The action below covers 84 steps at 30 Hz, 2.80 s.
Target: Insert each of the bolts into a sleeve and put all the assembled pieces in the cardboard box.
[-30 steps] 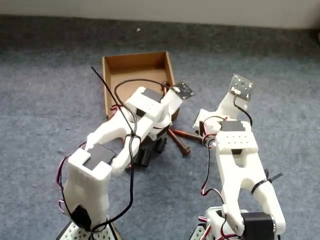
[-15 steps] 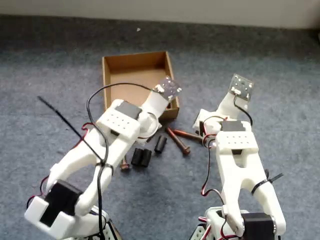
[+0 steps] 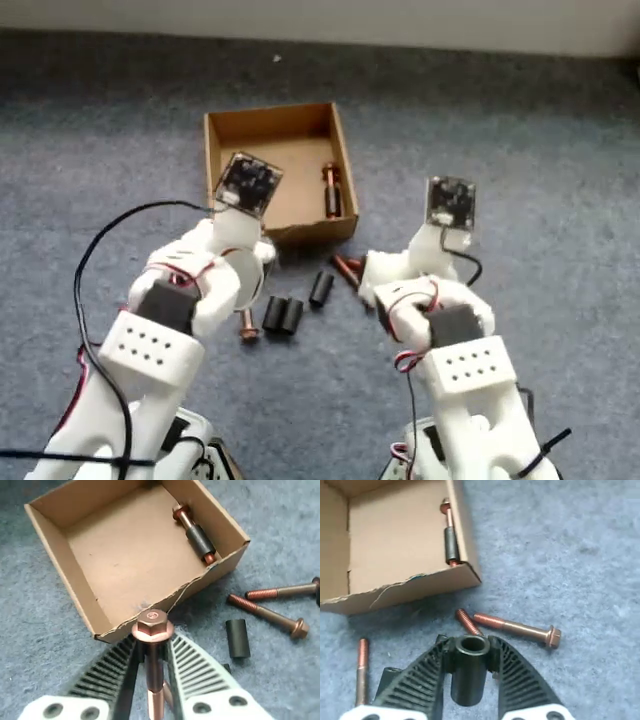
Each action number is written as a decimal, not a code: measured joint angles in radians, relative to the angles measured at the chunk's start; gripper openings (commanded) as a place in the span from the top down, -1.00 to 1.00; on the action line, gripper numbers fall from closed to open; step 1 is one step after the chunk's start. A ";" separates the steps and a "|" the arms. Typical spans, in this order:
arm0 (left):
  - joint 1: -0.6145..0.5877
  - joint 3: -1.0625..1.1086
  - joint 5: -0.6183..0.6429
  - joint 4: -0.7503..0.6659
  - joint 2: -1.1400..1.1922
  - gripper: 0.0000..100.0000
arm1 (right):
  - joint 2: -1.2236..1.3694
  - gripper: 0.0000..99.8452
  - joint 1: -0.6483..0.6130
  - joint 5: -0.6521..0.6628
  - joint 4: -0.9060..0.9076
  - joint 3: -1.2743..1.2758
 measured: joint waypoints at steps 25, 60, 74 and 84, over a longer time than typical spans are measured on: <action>0.068 0.285 0.293 -0.269 -0.698 0.99 | -0.859 0.99 -0.365 0.428 -0.213 0.566; 0.255 0.354 0.253 -0.213 -0.721 0.99 | -0.865 0.99 -0.388 0.437 -0.270 0.566; 0.324 0.358 0.249 -0.173 -0.709 0.98 | -0.870 0.99 -0.379 0.437 -0.272 0.566; 0.295 0.376 0.252 -0.167 -0.707 0.62 | -0.872 0.99 -0.299 0.373 -0.275 0.566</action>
